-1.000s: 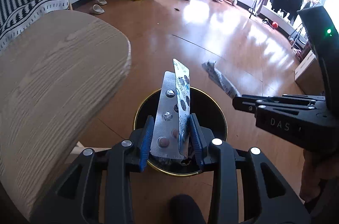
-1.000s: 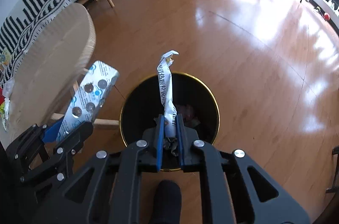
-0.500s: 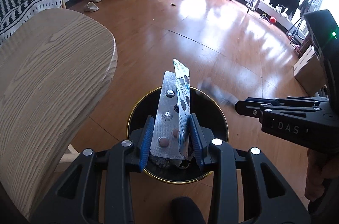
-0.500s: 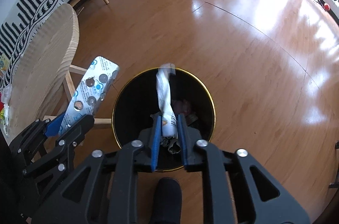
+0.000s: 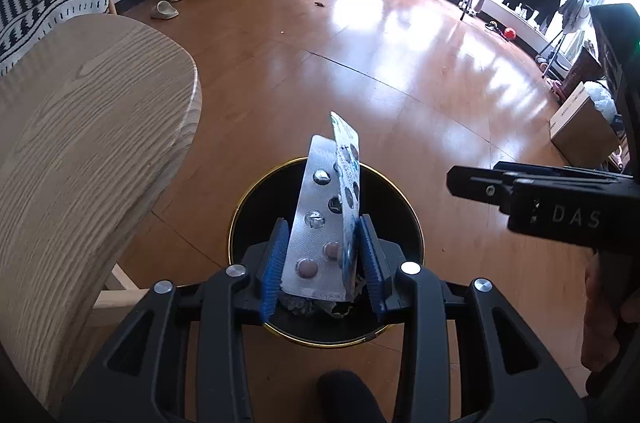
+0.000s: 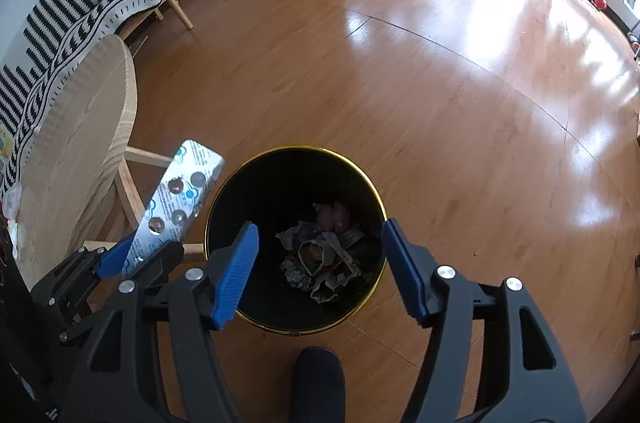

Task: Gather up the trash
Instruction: 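Carry blister pack and paper strip over the bin and open both tools, then grasp the green tube with left tool while right tool grasps white tissue, then carry tube and tissue to the bin and open both tools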

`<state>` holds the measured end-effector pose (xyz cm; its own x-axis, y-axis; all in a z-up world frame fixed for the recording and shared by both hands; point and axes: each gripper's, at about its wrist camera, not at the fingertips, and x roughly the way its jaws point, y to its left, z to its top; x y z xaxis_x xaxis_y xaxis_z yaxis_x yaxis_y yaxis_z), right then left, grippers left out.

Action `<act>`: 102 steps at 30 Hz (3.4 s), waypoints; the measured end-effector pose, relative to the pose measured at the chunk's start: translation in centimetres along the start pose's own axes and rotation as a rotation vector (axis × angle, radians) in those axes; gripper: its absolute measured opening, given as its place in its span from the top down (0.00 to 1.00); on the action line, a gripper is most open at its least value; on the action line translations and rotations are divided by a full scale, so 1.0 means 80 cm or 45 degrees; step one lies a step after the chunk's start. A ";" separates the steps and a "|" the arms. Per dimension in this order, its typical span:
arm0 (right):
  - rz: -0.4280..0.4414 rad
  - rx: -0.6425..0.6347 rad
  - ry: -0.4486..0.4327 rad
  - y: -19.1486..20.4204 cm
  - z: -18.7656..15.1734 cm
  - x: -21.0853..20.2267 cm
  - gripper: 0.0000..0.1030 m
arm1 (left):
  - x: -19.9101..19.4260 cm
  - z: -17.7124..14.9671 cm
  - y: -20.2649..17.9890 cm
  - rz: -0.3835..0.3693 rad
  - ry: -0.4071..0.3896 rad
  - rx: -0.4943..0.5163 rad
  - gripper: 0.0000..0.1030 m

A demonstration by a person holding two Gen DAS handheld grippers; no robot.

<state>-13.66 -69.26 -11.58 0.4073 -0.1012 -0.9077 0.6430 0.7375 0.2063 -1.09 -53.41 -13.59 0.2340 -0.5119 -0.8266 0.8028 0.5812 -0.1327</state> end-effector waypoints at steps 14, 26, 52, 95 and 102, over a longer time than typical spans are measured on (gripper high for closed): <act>0.008 0.008 -0.086 0.021 0.004 -0.022 0.30 | -0.050 -0.001 0.024 0.016 -0.102 -0.060 0.18; 0.160 -0.218 -0.155 0.214 0.002 -0.032 0.20 | -0.205 -0.053 0.242 0.342 -0.260 -0.427 0.10; 0.450 -0.908 -0.022 0.655 -0.129 0.026 0.20 | -0.357 -0.268 0.637 0.815 -0.251 -0.979 0.46; 0.517 -1.113 -0.178 0.794 -0.211 -0.023 0.89 | -0.434 -0.317 0.554 0.770 -0.277 -0.956 0.87; 0.420 -1.002 -0.236 0.659 -0.160 -0.056 0.89 | -0.394 -0.241 0.470 0.666 -0.300 -0.807 0.87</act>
<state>10.11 -21.40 -1.34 0.6364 0.1420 -0.7582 -0.1328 0.9884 0.0737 11.14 -3.22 -3.09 0.6531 -0.1565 -0.7409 0.1179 0.9875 -0.1047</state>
